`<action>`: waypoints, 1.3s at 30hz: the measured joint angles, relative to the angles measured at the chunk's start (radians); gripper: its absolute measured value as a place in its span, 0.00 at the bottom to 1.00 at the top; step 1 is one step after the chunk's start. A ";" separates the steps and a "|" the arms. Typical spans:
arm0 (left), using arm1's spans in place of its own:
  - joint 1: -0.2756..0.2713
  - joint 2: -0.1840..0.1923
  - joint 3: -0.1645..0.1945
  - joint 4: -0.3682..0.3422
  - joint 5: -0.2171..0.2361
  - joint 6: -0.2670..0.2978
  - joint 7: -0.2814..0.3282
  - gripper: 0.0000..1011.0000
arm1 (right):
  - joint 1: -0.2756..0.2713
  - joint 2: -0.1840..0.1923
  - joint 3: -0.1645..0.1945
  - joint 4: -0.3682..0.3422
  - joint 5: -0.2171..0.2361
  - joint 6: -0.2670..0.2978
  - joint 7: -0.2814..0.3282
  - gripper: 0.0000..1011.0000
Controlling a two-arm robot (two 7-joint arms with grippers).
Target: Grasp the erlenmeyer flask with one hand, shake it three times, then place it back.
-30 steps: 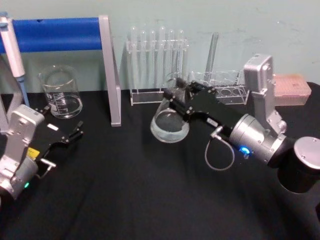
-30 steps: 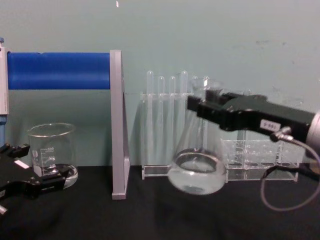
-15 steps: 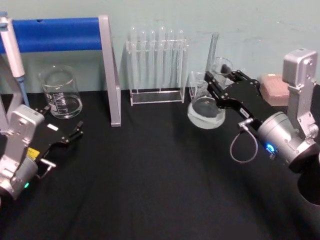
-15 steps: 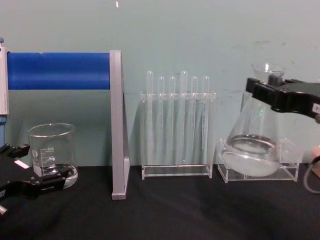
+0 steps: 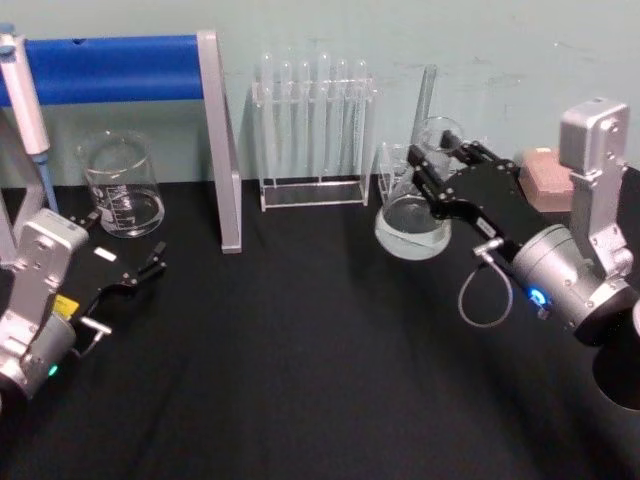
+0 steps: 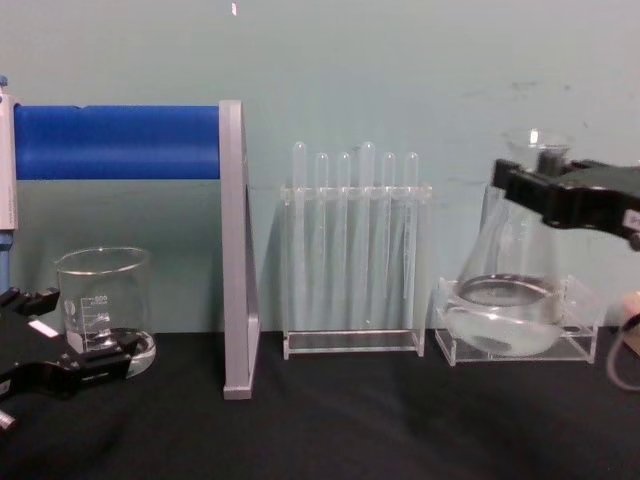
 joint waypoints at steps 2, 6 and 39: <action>0.000 0.000 0.000 0.000 0.000 0.000 0.000 0.99 | 0.017 -0.007 -0.013 0.016 -0.002 -0.001 0.030 0.44; 0.000 0.000 0.000 0.000 0.000 0.000 0.000 0.99 | 0.052 -0.023 -0.043 0.047 -0.004 -0.006 0.091 0.44; 0.000 0.000 0.000 0.000 0.000 0.000 0.000 0.99 | 0.142 -0.036 -0.190 0.121 0.056 -0.071 0.232 0.44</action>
